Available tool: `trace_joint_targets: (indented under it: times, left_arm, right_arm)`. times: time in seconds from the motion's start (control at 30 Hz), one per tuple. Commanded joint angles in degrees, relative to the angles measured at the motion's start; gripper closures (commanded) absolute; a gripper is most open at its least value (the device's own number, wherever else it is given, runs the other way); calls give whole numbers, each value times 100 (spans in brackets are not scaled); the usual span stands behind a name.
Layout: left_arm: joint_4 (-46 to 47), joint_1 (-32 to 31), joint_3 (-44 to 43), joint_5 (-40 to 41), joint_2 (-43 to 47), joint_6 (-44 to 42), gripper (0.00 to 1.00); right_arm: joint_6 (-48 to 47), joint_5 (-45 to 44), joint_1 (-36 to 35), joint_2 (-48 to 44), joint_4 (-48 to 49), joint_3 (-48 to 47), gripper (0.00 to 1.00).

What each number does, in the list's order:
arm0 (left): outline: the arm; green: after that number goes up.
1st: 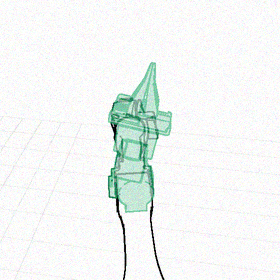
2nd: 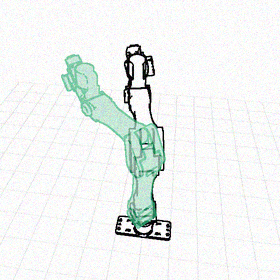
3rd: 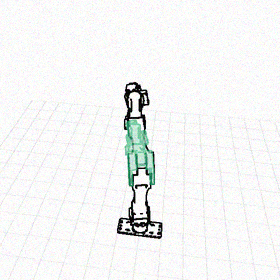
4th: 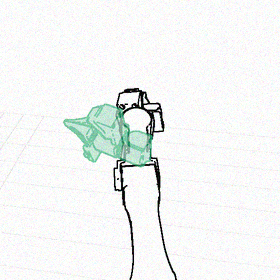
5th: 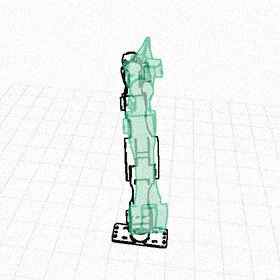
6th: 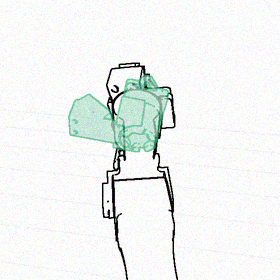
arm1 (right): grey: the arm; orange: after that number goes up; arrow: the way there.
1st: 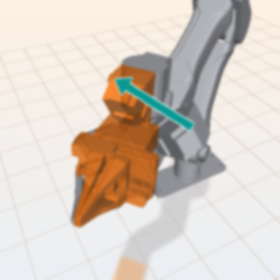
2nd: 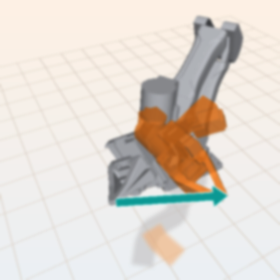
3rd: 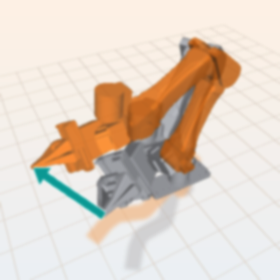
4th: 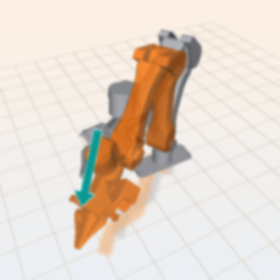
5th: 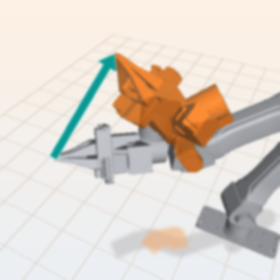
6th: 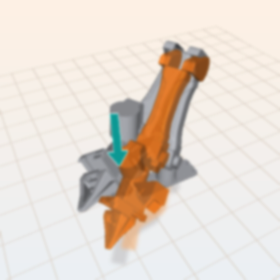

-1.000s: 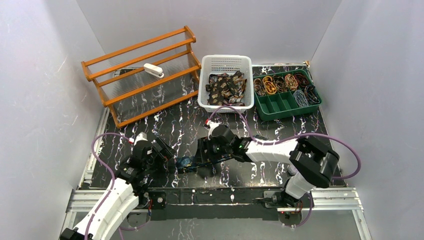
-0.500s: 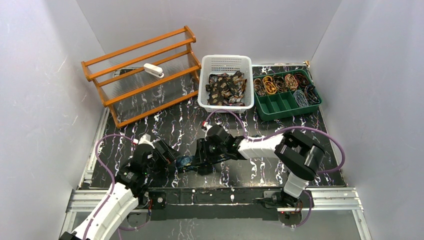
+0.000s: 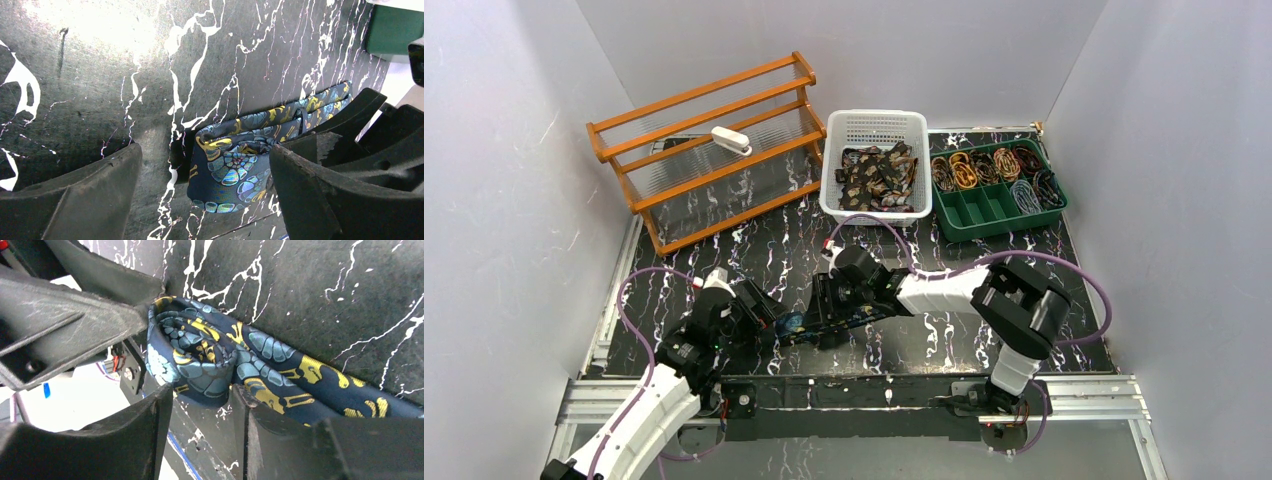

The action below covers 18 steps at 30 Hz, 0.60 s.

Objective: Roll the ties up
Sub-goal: Roll the tie at the center of the board.

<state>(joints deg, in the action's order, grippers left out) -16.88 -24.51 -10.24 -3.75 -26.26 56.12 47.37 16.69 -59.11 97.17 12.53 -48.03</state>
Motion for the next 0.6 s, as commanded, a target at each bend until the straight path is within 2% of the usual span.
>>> trace_joint_targets:
  times: [0.0, 0.23, 0.47, 0.57]
  left_arm:
    - [-305, -36, -10, 3, 38, -42, 5]
    - [-105, -124, 35, -246, -52, -145, 5]
    - [262, -190, 120, -626, -115, -262, 9]
    - [387, -211, 189, -754, -77, -245, 15]
  right_arm:
    - [27, -264, 34, 222, 36, -198, 49]
    - [3, -508, 136, 417, -415, -159, 61]
    - [106, -160, 335, 562, -264, 42, 62]
    - [123, -171, 369, 607, -320, 40, 62]
